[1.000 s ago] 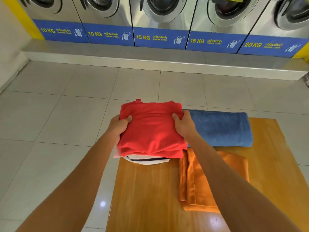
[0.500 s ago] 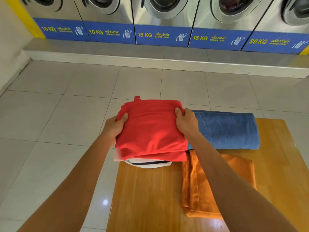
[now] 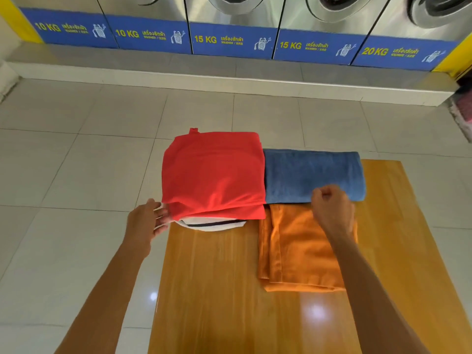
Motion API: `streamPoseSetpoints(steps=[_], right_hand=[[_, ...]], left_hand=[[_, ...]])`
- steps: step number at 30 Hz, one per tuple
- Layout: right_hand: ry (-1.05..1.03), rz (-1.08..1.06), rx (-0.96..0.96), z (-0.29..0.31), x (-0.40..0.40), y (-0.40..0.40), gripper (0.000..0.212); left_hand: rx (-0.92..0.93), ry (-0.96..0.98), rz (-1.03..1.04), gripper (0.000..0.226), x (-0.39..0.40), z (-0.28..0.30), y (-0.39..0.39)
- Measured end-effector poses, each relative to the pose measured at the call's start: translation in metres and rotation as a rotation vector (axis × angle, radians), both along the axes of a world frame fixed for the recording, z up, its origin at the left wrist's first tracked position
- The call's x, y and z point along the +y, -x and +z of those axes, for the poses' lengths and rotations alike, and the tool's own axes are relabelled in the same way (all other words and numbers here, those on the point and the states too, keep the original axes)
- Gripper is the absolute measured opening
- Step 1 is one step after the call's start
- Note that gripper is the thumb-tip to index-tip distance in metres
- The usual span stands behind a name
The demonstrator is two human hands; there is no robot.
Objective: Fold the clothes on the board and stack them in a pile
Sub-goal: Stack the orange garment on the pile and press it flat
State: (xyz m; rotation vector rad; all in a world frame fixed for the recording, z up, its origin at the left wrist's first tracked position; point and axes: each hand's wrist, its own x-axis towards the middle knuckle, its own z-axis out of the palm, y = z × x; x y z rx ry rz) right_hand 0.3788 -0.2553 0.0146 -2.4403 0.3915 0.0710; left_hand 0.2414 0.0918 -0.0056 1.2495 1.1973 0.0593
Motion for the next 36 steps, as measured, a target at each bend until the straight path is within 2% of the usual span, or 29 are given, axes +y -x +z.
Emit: streamPoseSetpoints(steps=[3,5,8,10,13,16,19,22,25,28,32,36], right_hand=[[0.080,-0.175,0.110,-0.013,-0.051,0.025,0.027],[0.091,-0.249,0.214,-0.027,-0.069,0.037,0.045],[0.093,-0.295,0.328,-0.039,-0.076,0.053,0.078],[0.039,-0.308,0.341,-0.042,-0.075,0.058,0.085],[-0.087,-0.254,0.367,-0.044,-0.075,0.065,0.080],[-0.243,-0.222,0.399,-0.040,-0.077,0.077,0.080],[-0.418,-0.209,0.425,-0.032,-0.080,0.095,0.069],[-0.500,-0.177,0.409,-0.030,-0.086,0.121,0.053],[-0.637,-0.119,0.445,-0.032,-0.089,0.145,0.047],[-0.726,-0.019,0.523,-0.034,-0.085,0.162,0.036],[-0.741,0.069,0.617,-0.041,-0.077,0.177,0.050],[-0.727,0.142,0.654,-0.036,-0.066,0.179,0.054]], left_hand=[[0.036,0.088,0.018,0.030,-0.035,-0.018,0.024],[0.057,0.145,-0.018,0.028,-0.065,-0.025,0.029],[0.037,0.137,-0.213,0.020,-0.121,-0.026,0.027],[0.000,0.064,-0.346,0.018,-0.156,-0.025,0.020],[-0.024,-0.109,-0.538,0.033,-0.194,-0.019,0.009],[-0.015,-0.202,-0.610,0.045,-0.214,-0.015,0.007],[0.018,-0.221,-0.654,0.033,-0.216,-0.015,0.020],[0.068,-0.187,-0.695,0.023,-0.202,-0.021,0.046],[0.086,-0.047,-0.685,0.030,-0.183,-0.026,0.076],[0.139,-0.008,-0.709,0.046,-0.172,-0.022,0.108],[0.195,-0.043,-0.595,0.030,-0.168,-0.014,0.130],[0.204,-0.156,-0.506,0.055,-0.170,-0.007,0.115]])
